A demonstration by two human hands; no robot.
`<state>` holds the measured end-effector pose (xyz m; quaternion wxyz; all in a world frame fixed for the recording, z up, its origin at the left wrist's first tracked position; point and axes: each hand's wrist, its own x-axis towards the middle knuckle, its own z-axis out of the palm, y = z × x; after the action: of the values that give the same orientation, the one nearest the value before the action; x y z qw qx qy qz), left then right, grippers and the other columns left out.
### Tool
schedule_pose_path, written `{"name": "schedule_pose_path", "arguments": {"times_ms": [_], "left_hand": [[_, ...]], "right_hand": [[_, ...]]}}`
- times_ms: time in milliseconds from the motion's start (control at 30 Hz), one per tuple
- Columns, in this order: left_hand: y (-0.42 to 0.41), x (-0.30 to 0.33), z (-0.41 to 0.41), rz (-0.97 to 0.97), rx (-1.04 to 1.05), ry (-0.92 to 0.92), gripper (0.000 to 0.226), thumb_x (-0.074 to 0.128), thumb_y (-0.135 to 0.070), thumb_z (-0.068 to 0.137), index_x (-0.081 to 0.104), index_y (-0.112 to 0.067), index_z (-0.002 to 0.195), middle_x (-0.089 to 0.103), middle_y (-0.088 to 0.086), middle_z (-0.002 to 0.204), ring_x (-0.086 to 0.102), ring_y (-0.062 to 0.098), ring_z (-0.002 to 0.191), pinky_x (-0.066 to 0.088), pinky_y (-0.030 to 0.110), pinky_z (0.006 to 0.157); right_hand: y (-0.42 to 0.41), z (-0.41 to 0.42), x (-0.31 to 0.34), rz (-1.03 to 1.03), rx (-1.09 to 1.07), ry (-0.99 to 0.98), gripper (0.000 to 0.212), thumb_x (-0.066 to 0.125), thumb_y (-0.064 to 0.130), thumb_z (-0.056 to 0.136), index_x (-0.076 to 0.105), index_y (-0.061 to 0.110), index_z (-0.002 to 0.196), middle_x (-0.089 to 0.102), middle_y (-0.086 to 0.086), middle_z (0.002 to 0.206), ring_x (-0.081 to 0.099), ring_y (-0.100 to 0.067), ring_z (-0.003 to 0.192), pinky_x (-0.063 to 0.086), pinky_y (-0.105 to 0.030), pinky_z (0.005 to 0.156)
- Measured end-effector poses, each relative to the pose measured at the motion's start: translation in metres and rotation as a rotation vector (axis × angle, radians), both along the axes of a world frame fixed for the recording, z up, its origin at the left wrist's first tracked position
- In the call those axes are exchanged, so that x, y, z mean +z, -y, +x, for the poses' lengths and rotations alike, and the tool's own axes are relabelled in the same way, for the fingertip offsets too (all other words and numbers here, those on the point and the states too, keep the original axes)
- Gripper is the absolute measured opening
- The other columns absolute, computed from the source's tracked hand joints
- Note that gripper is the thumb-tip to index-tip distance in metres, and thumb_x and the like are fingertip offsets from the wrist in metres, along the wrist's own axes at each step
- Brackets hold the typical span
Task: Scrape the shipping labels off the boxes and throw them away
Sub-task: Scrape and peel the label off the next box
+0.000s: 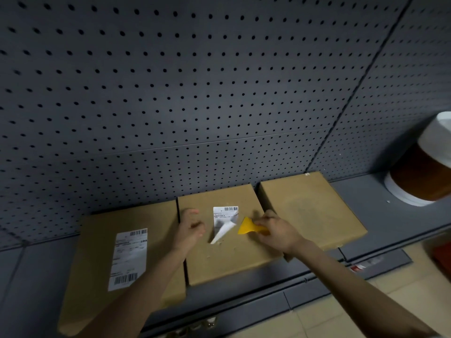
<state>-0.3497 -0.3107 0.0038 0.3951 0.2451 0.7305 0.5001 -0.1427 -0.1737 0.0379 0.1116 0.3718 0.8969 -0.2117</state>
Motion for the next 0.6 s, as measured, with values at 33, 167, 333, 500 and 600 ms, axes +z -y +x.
{"name": "schedule_pose_path", "arguments": {"times_ms": [33,167,333,500,600], "left_hand": [[-0.003,0.002,0.002,-0.025,-0.032,-0.111,0.036,0.060,-0.008,0.085,0.046,-0.014,0.118,0.058,0.007,0.098,0.058,0.025,0.090,0.048,0.030,0.080],[-0.022,0.009,0.016,-0.152,-0.160,-0.527,0.052,0.065,-0.042,0.080,0.051,-0.022,0.126,0.046,-0.001,0.120,0.050,0.017,0.113,0.041,0.029,0.093],[-0.046,0.020,0.028,-0.296,-0.264,-0.717,0.057,0.053,-0.080,0.060,0.066,-0.030,0.085,0.059,-0.011,0.093,0.057,0.010,0.091,0.039,0.023,0.061],[-0.039,0.016,0.028,-0.261,-0.328,-0.564,0.020,0.072,-0.031,0.074,0.058,-0.028,0.060,0.051,-0.012,0.073,0.060,0.019,0.080,0.042,0.026,0.067],[-0.030,0.011,0.015,-0.187,-0.127,-0.321,0.018,0.068,-0.014,0.081,0.061,-0.021,0.066,0.060,-0.005,0.076,0.058,0.016,0.077,0.041,0.026,0.069]], "right_hand": [[-0.001,0.002,0.001,-0.014,0.009,-0.006,0.041,0.055,0.034,0.089,0.054,0.024,0.129,0.044,-0.008,0.124,0.057,-0.026,0.112,0.043,-0.033,0.099],[-0.005,0.009,0.002,-0.015,0.040,-0.018,0.036,0.054,0.033,0.090,0.057,0.027,0.125,0.048,-0.007,0.124,0.056,-0.026,0.114,0.044,-0.033,0.096],[-0.026,0.022,0.005,0.122,0.079,0.045,0.042,0.048,0.051,0.090,0.047,0.042,0.131,0.056,0.003,0.132,0.055,-0.021,0.120,0.045,-0.034,0.091],[-0.056,0.032,0.003,0.034,0.171,-0.033,0.044,0.054,0.042,0.088,0.050,0.035,0.131,0.049,0.004,0.124,0.059,-0.022,0.108,0.048,-0.035,0.090],[-0.067,0.029,0.002,-0.018,0.233,-0.097,0.045,0.058,0.034,0.086,0.051,0.031,0.131,0.049,0.003,0.120,0.058,-0.018,0.105,0.049,-0.035,0.090]]}}
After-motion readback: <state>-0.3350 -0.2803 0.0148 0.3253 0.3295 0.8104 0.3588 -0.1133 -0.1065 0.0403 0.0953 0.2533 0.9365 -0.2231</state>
